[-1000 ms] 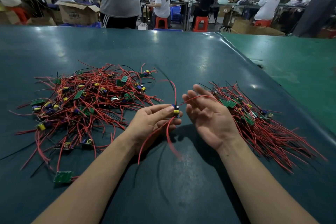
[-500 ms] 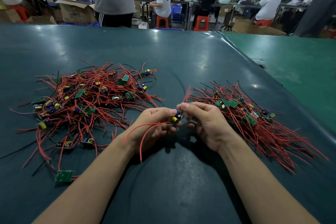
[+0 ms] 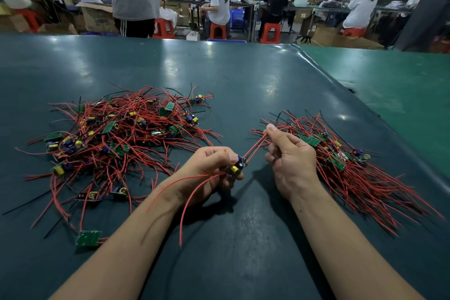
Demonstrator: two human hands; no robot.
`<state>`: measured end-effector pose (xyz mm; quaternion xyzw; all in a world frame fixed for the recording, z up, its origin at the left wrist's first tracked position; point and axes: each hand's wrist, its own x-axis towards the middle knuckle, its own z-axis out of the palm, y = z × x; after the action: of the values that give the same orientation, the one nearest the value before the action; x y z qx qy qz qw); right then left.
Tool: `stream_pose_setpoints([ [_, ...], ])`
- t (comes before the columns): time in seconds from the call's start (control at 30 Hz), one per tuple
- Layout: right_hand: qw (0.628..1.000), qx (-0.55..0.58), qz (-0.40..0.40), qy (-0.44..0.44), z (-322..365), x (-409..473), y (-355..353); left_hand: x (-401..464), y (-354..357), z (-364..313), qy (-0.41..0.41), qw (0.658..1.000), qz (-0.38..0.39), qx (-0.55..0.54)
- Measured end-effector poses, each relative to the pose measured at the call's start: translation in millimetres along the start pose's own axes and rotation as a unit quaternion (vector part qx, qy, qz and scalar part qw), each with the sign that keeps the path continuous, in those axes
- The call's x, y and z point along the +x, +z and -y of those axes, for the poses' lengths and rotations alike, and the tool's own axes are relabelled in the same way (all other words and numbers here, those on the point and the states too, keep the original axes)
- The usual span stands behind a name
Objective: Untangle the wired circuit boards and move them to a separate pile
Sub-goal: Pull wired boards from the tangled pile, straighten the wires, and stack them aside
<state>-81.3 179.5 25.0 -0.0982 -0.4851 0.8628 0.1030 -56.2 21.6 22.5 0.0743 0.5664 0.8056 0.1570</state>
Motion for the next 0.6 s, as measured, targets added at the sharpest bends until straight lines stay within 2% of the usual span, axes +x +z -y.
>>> stream_pose_setpoints([
  [0.13, 1.0, 0.012, -0.011, -0.016, 0.7, -0.9, 1.6, 1.8, -1.5, -0.3, -0.004, 1.0, 0.019, -0.003],
  [0.47, 0.996, 0.085, -0.038, 0.008, 3.8, 5.8, -4.5, -0.4, -6.8, 0.8, 0.003, 0.998, 0.064, -0.001],
  [0.6, 0.997, 0.075, 0.003, 0.031, 7.0, 1.1, -4.2, 0.6, -7.2, 1.8, 0.013, 0.999, 0.028, -0.042],
])
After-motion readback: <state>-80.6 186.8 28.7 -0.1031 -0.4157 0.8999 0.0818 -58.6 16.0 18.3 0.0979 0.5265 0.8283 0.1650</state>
